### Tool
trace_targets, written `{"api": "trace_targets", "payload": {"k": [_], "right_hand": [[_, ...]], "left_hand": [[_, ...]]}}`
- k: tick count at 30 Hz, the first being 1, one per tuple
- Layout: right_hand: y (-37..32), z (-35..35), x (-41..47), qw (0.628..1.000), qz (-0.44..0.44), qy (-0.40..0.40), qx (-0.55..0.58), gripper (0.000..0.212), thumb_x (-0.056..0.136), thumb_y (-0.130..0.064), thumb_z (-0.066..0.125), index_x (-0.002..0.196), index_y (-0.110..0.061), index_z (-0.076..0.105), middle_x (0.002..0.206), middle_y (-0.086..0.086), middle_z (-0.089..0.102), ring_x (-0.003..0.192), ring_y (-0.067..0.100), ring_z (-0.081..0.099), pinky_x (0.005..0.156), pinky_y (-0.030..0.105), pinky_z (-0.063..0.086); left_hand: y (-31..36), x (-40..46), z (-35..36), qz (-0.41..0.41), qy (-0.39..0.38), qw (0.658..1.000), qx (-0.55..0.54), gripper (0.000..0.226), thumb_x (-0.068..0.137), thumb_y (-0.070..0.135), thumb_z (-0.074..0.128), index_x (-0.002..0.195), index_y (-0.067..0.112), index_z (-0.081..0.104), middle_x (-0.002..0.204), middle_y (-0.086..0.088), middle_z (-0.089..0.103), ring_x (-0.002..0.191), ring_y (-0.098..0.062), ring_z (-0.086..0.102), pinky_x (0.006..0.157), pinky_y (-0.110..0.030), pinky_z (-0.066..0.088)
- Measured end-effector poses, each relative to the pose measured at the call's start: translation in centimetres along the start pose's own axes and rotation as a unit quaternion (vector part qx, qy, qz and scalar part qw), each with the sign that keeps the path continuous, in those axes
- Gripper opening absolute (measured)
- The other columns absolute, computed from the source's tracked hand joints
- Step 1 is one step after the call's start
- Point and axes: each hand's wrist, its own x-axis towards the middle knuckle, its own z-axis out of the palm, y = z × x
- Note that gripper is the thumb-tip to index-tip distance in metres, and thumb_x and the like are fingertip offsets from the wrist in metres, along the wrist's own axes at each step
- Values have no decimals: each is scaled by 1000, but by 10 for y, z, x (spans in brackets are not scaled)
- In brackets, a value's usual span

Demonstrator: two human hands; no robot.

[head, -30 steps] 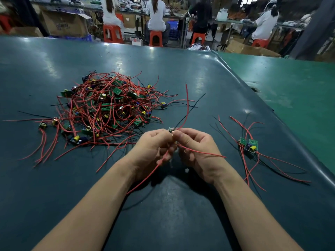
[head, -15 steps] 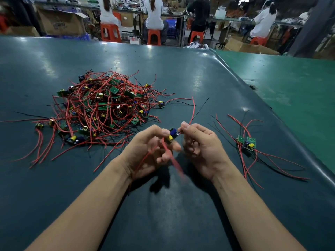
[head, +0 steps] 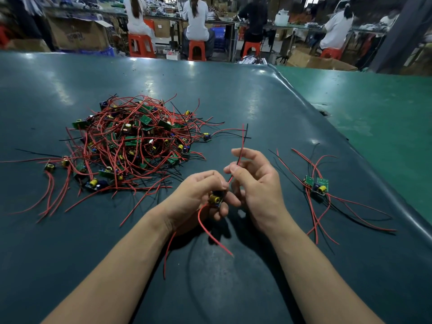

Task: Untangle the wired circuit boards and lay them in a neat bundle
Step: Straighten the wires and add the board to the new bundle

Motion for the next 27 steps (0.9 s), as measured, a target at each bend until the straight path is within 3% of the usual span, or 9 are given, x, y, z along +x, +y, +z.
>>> {"api": "trace_targets", "payload": {"k": [2,8,13,16,20,27], "right_hand": [[0,-2,1,1000,-17,4,-4,19,93,4,56,97,-15,61,75,3,69,39,11,41,38,20,35],[3,-4,5,1000,0,15,15,17,95,-5,58,106,-18,59,67,8,69,35,11,40,37,17,29],[3,-4,5,999,-34,21,9,23,93,3,56,95,-20,56,72,6,70,36,9,40,36,17,31],[1,-4,6,998,-39,44,11,16,95,-2,58,92,-18,56,74,9,73,33,11,39,34,17,31],[1,-5,10,995,-38,86,16,6,97,-9,57,92,-11,57,66,9,71,31,10,39,33,16,29],[3,-6,14,980,40,113,160,12,100,-6,48,92,-11,54,49,2,58,25,6,29,34,9,23]], "left_hand": [[-1,1,-2,-1,-3,1000,-3,19,87,0,46,72,10,52,65,-18,65,41,-17,53,39,-20,43],[-1,1,-5,1,-45,999,-17,11,69,13,58,61,19,61,62,-17,64,41,-21,54,42,-21,44],[0,1,-7,-14,-57,998,-24,14,71,13,55,59,18,60,60,-17,62,41,-22,52,43,-21,44],[0,2,-7,-33,-70,997,-17,21,73,14,49,57,21,61,59,-17,62,40,-22,53,43,-21,43],[1,-1,-7,-21,-92,995,-7,8,68,19,58,60,21,59,57,-15,60,40,-22,49,44,-22,42],[0,1,-5,-20,-87,996,-14,8,68,16,58,61,20,60,54,-14,58,39,-21,49,42,-20,41]]}}
